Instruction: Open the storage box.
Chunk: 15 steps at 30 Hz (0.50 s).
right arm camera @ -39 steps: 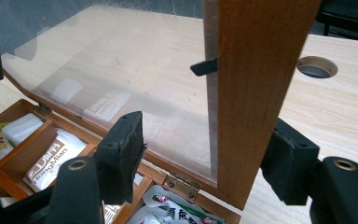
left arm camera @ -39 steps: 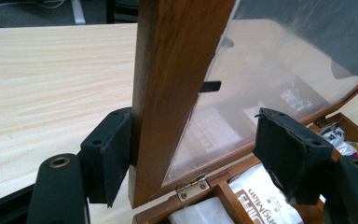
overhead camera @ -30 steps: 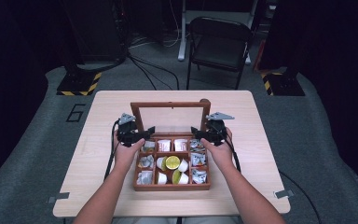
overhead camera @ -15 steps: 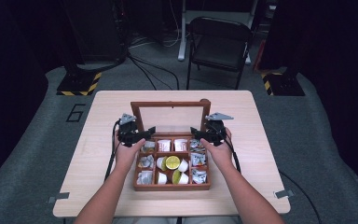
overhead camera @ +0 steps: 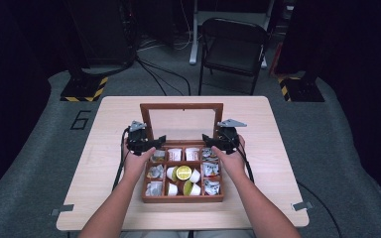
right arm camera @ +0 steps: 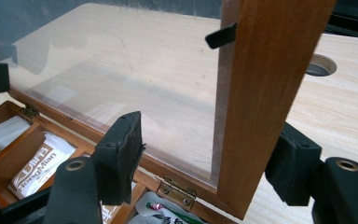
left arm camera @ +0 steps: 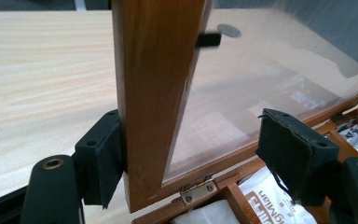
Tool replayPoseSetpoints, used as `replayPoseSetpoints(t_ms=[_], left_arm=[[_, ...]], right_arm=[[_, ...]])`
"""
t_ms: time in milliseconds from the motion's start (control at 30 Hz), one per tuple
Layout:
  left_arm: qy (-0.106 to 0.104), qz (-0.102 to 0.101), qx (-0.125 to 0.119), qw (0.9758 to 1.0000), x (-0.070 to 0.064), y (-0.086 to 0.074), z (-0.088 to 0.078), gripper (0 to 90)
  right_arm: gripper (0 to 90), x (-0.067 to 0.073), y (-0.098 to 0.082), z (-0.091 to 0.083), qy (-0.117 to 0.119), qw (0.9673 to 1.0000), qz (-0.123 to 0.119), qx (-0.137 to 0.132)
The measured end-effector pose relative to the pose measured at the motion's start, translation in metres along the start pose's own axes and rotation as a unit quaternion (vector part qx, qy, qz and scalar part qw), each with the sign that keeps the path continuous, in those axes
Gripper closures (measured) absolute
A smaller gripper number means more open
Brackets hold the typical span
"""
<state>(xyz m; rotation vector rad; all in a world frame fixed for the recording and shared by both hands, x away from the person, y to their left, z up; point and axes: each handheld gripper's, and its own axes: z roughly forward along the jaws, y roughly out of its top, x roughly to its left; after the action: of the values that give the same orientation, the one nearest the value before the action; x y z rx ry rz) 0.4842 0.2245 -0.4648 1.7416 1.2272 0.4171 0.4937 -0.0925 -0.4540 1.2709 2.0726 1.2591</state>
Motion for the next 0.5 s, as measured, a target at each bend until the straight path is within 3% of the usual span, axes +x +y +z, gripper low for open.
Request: replayPoseSetpoints(t_ms=[500], left_arm=[[0.017,-0.007,0.0,0.9998,0.0003,0.0005,0.0082,26.2]], right_arm=[[33.8,-0.0011,0.0038,0.0081,-0.011,0.9998,0.011,0.009]])
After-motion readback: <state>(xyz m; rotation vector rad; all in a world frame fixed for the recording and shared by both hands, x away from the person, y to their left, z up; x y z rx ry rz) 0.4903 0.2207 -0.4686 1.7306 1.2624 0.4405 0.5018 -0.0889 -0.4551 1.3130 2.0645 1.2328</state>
